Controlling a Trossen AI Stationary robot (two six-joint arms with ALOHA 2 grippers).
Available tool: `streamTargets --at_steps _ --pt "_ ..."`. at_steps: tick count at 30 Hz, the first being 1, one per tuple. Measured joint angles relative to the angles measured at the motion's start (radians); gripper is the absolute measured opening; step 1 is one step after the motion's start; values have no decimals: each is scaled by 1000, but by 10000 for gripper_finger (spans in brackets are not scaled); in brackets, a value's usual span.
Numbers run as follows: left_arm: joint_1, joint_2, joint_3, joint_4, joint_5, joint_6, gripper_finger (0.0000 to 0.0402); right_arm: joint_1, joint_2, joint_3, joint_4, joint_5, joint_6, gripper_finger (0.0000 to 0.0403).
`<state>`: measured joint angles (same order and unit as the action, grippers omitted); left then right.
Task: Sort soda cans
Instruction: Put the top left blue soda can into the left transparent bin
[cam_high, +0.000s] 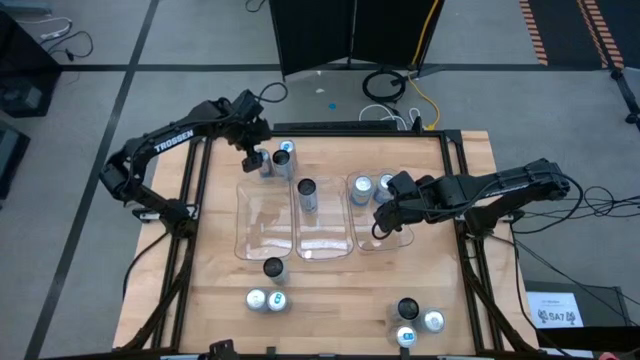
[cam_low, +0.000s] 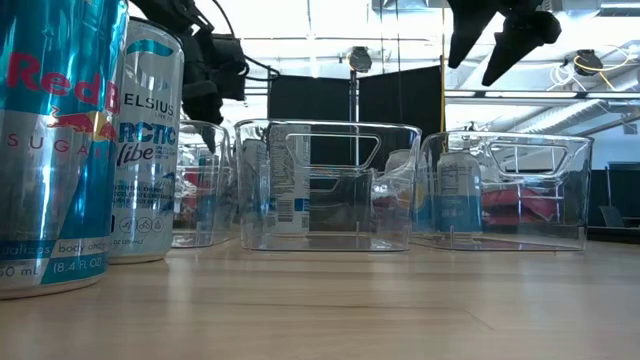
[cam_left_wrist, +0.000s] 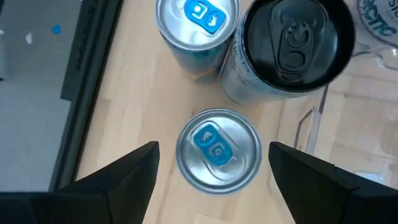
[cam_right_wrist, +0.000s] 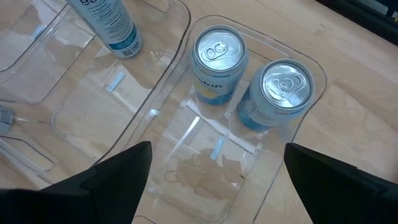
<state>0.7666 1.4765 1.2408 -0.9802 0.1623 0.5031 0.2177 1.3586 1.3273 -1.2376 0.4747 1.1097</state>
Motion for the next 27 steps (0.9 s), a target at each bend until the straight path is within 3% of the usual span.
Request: streamTargets --at_steps 27 --pt "19 148 -10 2 7 0 300 0 0 0 0 0 -27 358"
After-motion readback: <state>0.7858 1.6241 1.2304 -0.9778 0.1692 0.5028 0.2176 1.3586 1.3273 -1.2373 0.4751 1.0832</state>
